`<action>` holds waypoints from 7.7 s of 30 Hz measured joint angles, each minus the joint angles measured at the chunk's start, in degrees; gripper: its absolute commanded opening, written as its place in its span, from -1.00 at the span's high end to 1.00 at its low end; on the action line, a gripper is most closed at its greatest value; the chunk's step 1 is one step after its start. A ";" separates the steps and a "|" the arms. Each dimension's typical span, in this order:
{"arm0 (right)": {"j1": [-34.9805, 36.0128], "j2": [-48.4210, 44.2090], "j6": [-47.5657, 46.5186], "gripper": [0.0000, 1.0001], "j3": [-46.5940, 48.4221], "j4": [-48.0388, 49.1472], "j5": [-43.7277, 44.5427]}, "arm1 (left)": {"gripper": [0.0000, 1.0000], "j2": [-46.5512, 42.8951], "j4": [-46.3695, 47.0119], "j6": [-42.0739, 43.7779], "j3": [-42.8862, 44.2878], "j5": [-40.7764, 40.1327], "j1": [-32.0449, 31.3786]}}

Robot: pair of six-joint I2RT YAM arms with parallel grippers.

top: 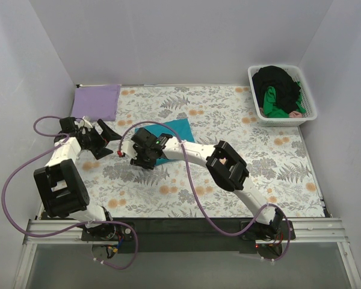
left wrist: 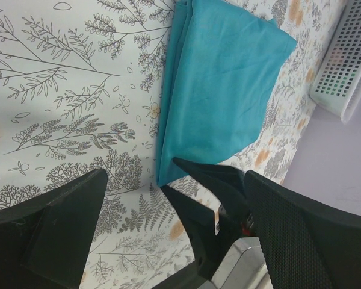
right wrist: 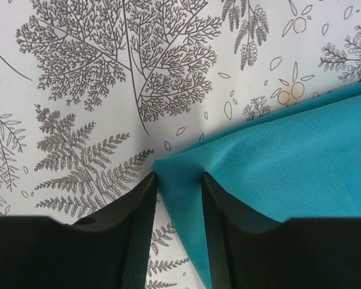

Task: Fold and stack the t-shirts
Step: Neatly place the folded tshirt to the corner

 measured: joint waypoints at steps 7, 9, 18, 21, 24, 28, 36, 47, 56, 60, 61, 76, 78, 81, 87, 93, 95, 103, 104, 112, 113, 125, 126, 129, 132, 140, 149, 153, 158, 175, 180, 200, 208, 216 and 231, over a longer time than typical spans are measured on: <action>-1.18 0.22 0.94 0.97 -0.07 0.37 -1.51 | -0.80 0.24 2.29 -2.54 -3.02 0.39 0.02; -1.84 0.22 1.11 0.97 -0.04 0.35 -2.21 | -0.78 1.09 3.32 -3.89 -4.37 1.40 0.04; -5.03 0.20 4.15 0.97 2.32 -0.33 -5.79 | -0.80 7.72 13.77 -14.53 -10.49 5.49 -3.10; -5.46 0.20 5.29 0.97 4.11 -0.46 -6.08 | -0.81 9.27 18.10 -18.47 -10.73 5.29 -6.27; -5.49 0.20 6.08 0.97 5.57 -0.48 -6.25 | -0.81 10.91 21.73 -22.34 -10.80 5.31 -8.24; -5.51 0.20 7.23 0.97 6.86 -0.50 -6.36 | -0.81 13.00 26.36 -27.63 -10.67 6.38 -9.75; -5.51 0.20 9.60 0.97 9.60 -0.46 -6.29 | -0.57 18.80 32.54 -34.60 -6.69 5.42 -14.53; -5.57 0.59 11.85 0.97 11.15 -0.26 -5.55 | 0.03 23.08 36.20 -38.64 -2.64 -2.43 -18.67; -5.66 0.98 12.76 0.97 11.78 0.22 -4.11 | 0.10 24.15 37.38 -38.66 0.85 -10.29 -22.34; -5.86 1.22 12.92 0.78 11.87 0.46 -3.45 | 0.87 25.11 37.00 -37.40 1.44 -12.87 -22.93; -5.90 1.29 13.03 0.62 11.87 0.46 -3.30 | 0.99 25.35 36.44 -36.65 1.75 -13.53 -22.95; -16.44 -10.34 14.67 -0.97 -3.43 1.77 -6.80 | 1.00 30.88 18.99 -11.28 21.84 -29.35 -23.58; -18.84 -13.60 14.69 -0.97 -6.23 1.66 -7.34 | 1.00 32.83 17.14 -7.41 25.94 -31.87 -23.58; -20.76 -17.33 14.64 -0.97 -9.01 1.70 -7.96 | 1.00 36.81 14.19 -2.12 33.57 -34.88 -23.37; -20.98 -19.85 14.56 -0.97 -12.09 2.03 -9.57 | 1.00 43.28 9.92 5.40 46.64 -36.85 -20.11; -20.94 -19.82 14.58 -0.97 -13.31 1.68 -10.51 | 1.00 47.15 6.23 9.53 59.71 -37.29 -13.66; -20.94 -19.82 14.58 -0.97 -13.31 1.75 -10.71 | 1.00 47.84 5.40 10.97 63.71 -37.27 -11.78; -20.98 -19.82 14.60 -0.97 -13.31 1.73 -11.04 | 1.00 47.89 4.61 16.06 69.48 -35.45 -10.10; -20.98 -19.82 14.58 -0.97 -13.31 1.73 -11.10 | 1.00 47.89 4.52 16.46 69.57 -35.06 -10.10; -20.98 -19.82 14.60 -0.97 -13.33 1.73 -11.32 | 1.00 47.47 3.39 19.19 69.99 -31.32 -10.34; -20.98 -19.82 14.60 -0.97 -13.33 1.73 -11.37 | 1.00 47.25 3.15 19.54 70.10 -30.99 -10.34; -20.98 -19.82 14.64 -0.97 -13.33 1.70 -11.93 | 1.00 42.95 1.55 21.46 72.22 -28.61 -10.34; -20.98 -19.82 14.64 -0.97 -13.33 1.70 -11.93 | 1.00 42.93 1.33 21.46 72.61 -28.57 -10.34; -20.98 -19.82 14.64 -0.97 -13.33 1.70 -11.93 | 1.00 42.93 0.90 21.46 72.98 -28.41 -10.34; -20.98 -19.82 14.64 -0.97 -13.33 1.70 -11.93 | 1.00 42.93 0.11 21.44 73.00 -28.37 -10.34; -20.98 -19.82 14.67 -0.97 -13.33 1.70 -11.96 | 1.00 41.92 -1.62 21.92 72.98 -28.17 -10.32; -20.98 -19.37 14.86 -0.96 -13.33 1.70 -12.02 | 1.00 39.82 -1.49 24.41 72.98 -28.17 -10.14; -20.98 -19.17 14.86 -0.97 -13.33 1.70 -12.00 | 1.00 39.85 -1.79 25.27 72.98 -28.13 -9.46; -20.98 -19.17 14.86 -0.97 -13.42 1.70 -12.02 | 1.00 40.24 -1.73 26.21 72.98 -27.67 -7.67; -20.98 -18.88 15.13 -0.97 -14.14 1.70 -12.55 | 1.00 51.78 -1.29 32.63 75.65 -26.58 -3.54; -20.98 -18.43 15.41 -0.97 -14.14 1.70 -13.27 | 1.00 52.46 -1.14 34.60 76.32 -26.45 -2.62; -20.85 -16.63 15.54 -0.97 -14.16 1.70 -13.53 | 1.00 56.30 4.11 38.64 76.96 -24.39 -1.07; -20.70 -16.06 15.54 -0.97 -14.19 1.68 -13.66 | 1.00 56.02 5.73 38.88 76.17 -22.29 -0.70; -20.59 -16.04 15.58 -0.97 -14.21 1.68 -13.70 | 1.00 56.02 6.62 38.97 76.17 -22.21 -0.20; -20.48 -15.41 15.69 -0.97 -14.21 1.66 -14.51 | 0.07 56.02 7.74 37.09 76.19 -27.63 2.47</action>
